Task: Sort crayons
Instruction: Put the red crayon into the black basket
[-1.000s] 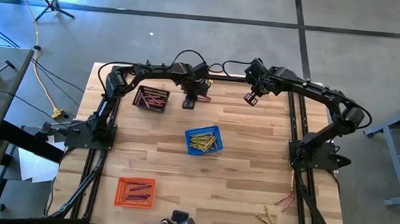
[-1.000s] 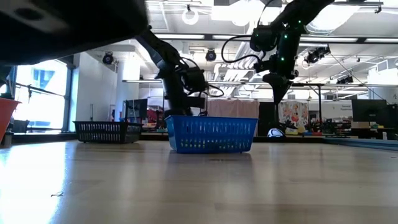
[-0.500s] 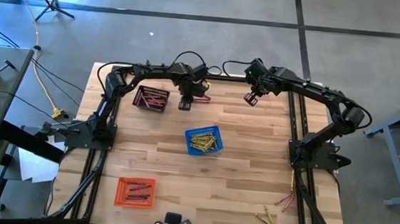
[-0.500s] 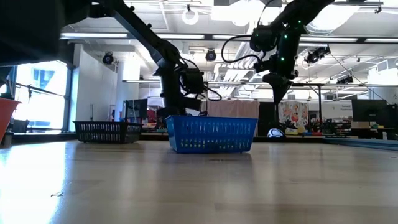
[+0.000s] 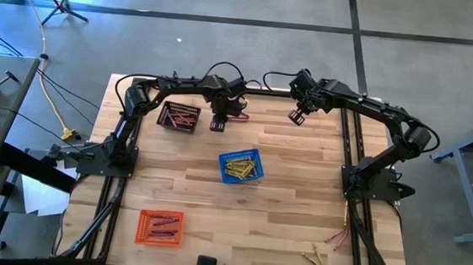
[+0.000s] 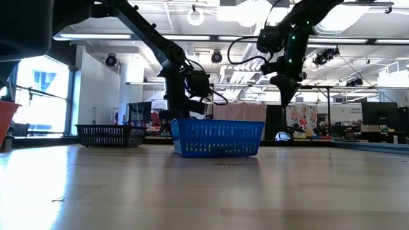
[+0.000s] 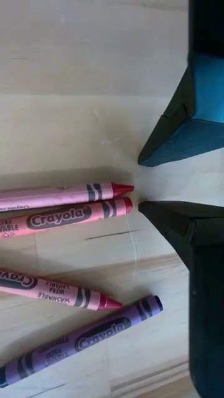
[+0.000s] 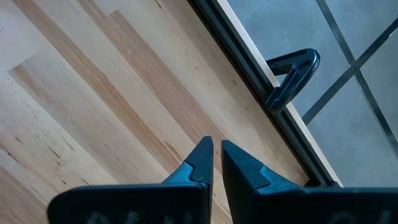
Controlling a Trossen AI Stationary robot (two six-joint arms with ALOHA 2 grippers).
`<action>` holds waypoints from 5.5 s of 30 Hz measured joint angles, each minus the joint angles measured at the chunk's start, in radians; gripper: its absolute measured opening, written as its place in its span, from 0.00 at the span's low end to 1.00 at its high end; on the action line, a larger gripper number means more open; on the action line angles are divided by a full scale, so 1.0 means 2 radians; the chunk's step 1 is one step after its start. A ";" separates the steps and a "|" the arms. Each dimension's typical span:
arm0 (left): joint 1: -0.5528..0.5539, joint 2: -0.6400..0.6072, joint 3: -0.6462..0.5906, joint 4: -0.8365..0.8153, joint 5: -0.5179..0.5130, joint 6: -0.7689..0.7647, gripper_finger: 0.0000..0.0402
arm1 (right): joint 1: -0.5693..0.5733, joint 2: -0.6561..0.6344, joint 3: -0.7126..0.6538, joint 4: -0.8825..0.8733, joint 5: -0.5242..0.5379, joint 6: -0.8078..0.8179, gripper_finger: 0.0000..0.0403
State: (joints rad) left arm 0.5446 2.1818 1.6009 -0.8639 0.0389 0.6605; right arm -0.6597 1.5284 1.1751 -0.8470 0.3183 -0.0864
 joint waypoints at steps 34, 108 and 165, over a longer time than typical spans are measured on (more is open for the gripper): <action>-0.012 -0.009 -0.002 0.044 0.000 0.038 0.25 | 0.000 0.000 0.000 0.000 0.000 0.000 0.04; 0.027 -0.136 -0.023 -0.135 0.054 -0.244 0.00 | 0.000 0.000 0.000 0.004 0.000 0.000 0.04; 0.012 -0.098 -0.076 0.147 -0.009 -0.284 0.26 | 0.000 0.000 0.000 0.009 0.000 0.000 0.04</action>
State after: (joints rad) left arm 0.5682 1.9857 1.4494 -0.5700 0.0203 0.0917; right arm -0.6594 1.5284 1.1755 -0.8284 0.3180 -0.0864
